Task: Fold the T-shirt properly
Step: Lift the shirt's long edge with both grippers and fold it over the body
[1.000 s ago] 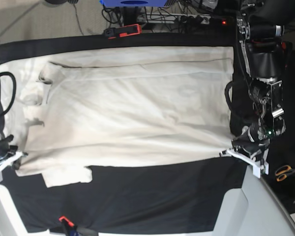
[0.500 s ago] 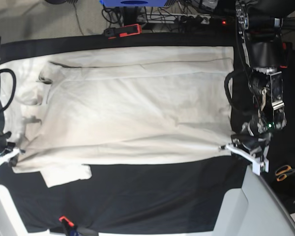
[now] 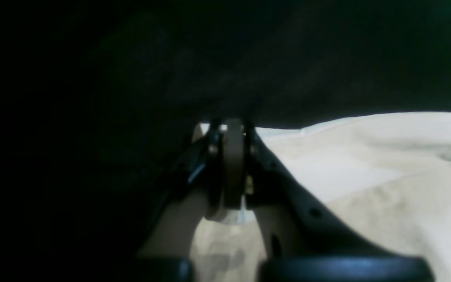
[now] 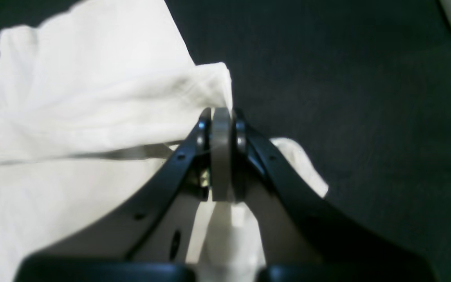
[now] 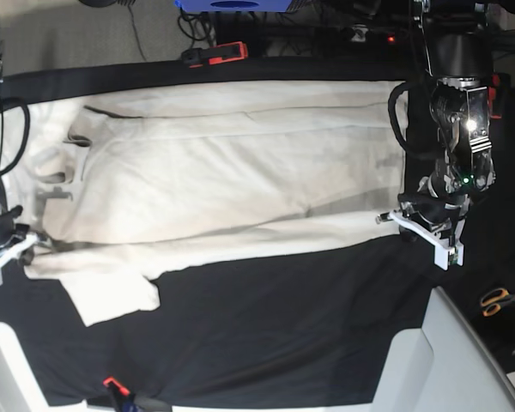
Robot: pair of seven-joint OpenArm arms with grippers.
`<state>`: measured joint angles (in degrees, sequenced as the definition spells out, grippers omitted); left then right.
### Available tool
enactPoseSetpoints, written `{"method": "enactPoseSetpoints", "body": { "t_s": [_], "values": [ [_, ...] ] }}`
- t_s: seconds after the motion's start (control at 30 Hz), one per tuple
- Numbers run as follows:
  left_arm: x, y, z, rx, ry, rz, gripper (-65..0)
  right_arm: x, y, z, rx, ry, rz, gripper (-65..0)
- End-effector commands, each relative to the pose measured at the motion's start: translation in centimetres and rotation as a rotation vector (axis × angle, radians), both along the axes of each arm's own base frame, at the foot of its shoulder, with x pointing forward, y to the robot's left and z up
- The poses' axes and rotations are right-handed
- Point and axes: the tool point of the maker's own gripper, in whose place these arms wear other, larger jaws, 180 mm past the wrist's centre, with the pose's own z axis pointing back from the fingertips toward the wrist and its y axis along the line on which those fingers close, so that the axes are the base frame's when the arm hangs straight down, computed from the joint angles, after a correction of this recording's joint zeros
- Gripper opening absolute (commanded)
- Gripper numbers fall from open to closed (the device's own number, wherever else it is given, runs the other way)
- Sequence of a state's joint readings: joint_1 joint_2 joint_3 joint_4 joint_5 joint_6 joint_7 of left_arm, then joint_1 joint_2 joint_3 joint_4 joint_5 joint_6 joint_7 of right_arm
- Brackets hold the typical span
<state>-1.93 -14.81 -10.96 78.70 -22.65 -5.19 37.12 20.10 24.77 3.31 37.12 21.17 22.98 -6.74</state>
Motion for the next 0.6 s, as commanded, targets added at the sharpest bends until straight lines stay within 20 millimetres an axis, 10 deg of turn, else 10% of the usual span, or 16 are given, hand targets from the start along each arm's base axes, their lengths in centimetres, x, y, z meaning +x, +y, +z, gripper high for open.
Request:
{"method": "enactPoseSetpoints", "body": {
  "t_s": [0.0,0.57],
  "values": [
    [0.4,0.6,1.0,0.013,-0.020,-0.003,-65.0,1.5,-1.5,2.5,-0.005,-0.070,-0.025,-65.0],
    [-3.3,2.0,0.0,0.074,0.045,-0.032,-65.0,-1.2,-4.1,2.0,-0.028,0.028,-0.018,-65.0]
  ]
}}
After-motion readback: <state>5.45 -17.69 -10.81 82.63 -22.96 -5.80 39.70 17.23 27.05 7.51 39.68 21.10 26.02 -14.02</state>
